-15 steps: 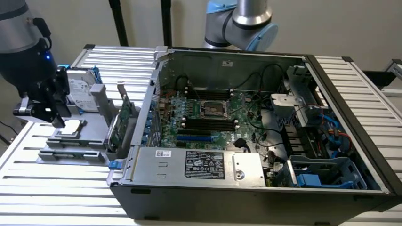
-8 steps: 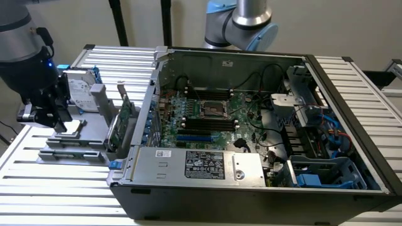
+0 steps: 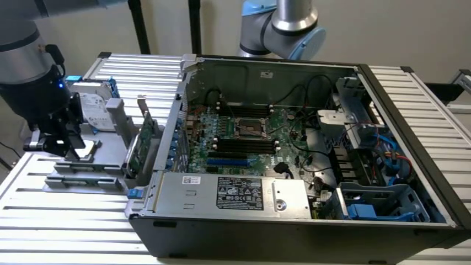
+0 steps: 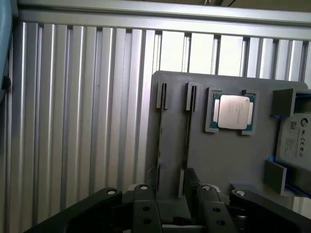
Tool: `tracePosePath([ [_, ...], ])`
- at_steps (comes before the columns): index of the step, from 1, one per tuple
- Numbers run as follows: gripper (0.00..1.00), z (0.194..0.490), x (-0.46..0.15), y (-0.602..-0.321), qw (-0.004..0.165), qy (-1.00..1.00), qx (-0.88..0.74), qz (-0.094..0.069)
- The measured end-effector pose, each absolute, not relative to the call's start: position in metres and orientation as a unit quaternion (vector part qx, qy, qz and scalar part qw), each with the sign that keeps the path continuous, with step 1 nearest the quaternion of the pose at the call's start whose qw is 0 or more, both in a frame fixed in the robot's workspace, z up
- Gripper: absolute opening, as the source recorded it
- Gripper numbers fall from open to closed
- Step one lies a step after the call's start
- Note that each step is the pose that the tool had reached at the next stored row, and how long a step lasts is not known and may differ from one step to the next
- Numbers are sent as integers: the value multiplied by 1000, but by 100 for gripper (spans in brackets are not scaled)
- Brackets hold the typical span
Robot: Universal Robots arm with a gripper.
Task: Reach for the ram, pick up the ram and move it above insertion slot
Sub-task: 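Pick up the ram and move it above insertion slot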
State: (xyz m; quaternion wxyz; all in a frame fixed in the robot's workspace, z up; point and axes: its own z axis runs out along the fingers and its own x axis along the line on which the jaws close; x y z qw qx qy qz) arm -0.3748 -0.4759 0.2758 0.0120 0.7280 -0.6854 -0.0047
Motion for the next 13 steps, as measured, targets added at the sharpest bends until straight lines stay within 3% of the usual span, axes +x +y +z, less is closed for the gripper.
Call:
tracePosePath([
  [13,36,252,-382,-481,12,-692,722,-5],
])
